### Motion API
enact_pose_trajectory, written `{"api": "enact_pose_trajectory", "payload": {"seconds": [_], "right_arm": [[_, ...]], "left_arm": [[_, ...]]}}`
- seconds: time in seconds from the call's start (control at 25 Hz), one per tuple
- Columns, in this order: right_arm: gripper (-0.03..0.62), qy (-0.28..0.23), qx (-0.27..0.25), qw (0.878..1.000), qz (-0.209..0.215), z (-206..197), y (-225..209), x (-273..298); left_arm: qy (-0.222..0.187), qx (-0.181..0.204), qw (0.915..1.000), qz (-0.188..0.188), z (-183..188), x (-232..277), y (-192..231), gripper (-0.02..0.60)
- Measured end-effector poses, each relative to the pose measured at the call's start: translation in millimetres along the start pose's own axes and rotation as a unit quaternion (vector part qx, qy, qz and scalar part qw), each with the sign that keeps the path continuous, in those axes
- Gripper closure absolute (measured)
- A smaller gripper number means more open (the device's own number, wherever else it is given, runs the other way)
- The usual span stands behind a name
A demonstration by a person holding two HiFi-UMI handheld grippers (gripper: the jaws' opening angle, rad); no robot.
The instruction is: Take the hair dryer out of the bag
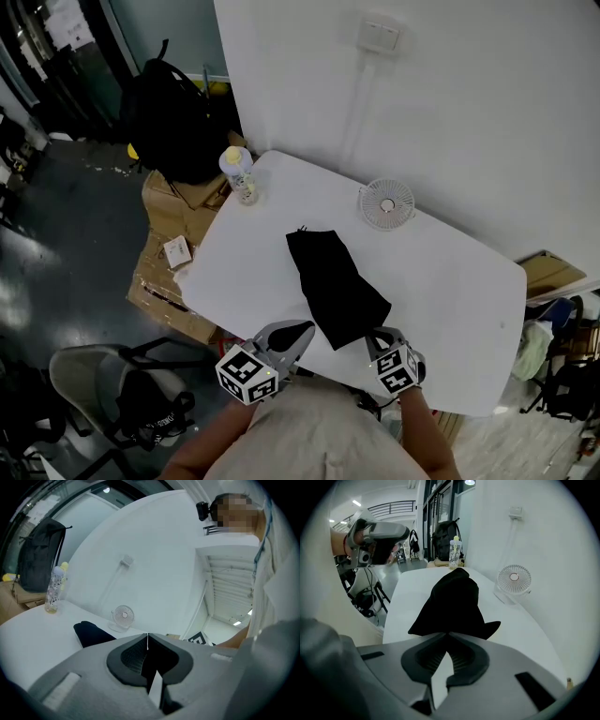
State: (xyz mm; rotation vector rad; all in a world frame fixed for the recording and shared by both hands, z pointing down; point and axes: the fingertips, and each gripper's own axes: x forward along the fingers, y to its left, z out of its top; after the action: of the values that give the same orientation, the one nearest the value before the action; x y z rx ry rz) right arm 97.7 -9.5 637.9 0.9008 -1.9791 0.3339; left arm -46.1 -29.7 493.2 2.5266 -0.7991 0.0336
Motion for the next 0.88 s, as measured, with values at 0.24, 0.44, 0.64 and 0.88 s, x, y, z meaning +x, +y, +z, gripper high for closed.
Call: {"api": "enact_pose_trajectory", "payload": {"seconds": [0.24, 0.44, 0.64, 0.88], "right_arm": [[0.569, 0.028, 0.007, 1.000, -0.008, -44, -22, -18], [0.569, 0.044, 0.005, 0.999, -0.026, -71, -51, -32], [0.569, 0.059, 0.012, 0.997, -0.053, -96, -82, -42], [0.569, 0.050, 0.052, 0.995, -0.069, -113, -104, -48]], "left_arm": [[0.005, 0.003, 1.0000, -0.006, -2, 4, -8, 0.571], [0.013, 0.002, 0.9999, -0.010, -7, 9, -14, 0.571], [0.020, 0.004, 0.9997, -0.016, -11, 15, -23, 0.571], [0.025, 0.007, 0.9995, -0.021, -13, 22, -29, 0.571]]}}
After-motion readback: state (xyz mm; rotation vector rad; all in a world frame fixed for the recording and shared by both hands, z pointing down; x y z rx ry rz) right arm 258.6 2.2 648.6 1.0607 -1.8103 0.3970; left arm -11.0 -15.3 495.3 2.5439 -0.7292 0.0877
